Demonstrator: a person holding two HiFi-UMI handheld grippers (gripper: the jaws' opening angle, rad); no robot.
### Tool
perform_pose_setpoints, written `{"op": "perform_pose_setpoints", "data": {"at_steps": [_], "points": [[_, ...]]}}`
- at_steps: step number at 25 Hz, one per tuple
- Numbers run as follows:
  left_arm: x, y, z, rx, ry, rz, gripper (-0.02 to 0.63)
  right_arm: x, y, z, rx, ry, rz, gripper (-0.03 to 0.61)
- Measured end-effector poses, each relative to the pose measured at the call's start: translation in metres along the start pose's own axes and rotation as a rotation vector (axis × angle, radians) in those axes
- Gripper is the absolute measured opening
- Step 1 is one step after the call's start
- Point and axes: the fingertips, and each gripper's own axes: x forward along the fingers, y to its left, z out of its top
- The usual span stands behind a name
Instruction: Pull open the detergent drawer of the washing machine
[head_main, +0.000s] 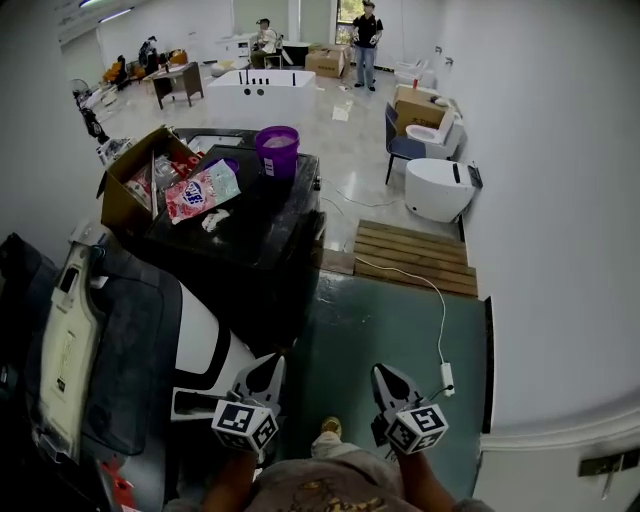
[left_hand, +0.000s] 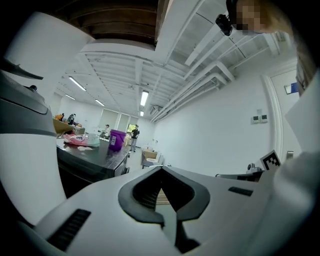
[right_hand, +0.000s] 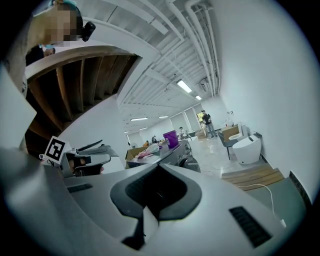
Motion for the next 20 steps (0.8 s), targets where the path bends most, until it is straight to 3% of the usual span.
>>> {"op": "perform_pose_setpoints", "data": {"at_steps": [11,20], "points": [[0.078,0.025,0.02,-0.008,-0.025,0.064,0.021,0.071,-0.051,0.023,0.001,0.038,0.058,0.002],[0.138,0.059,0.036,-0.005,-0.025,0.068,0.021,0.126,-0.081,0.046,0.018,0.039,0.041,0.002]]}}
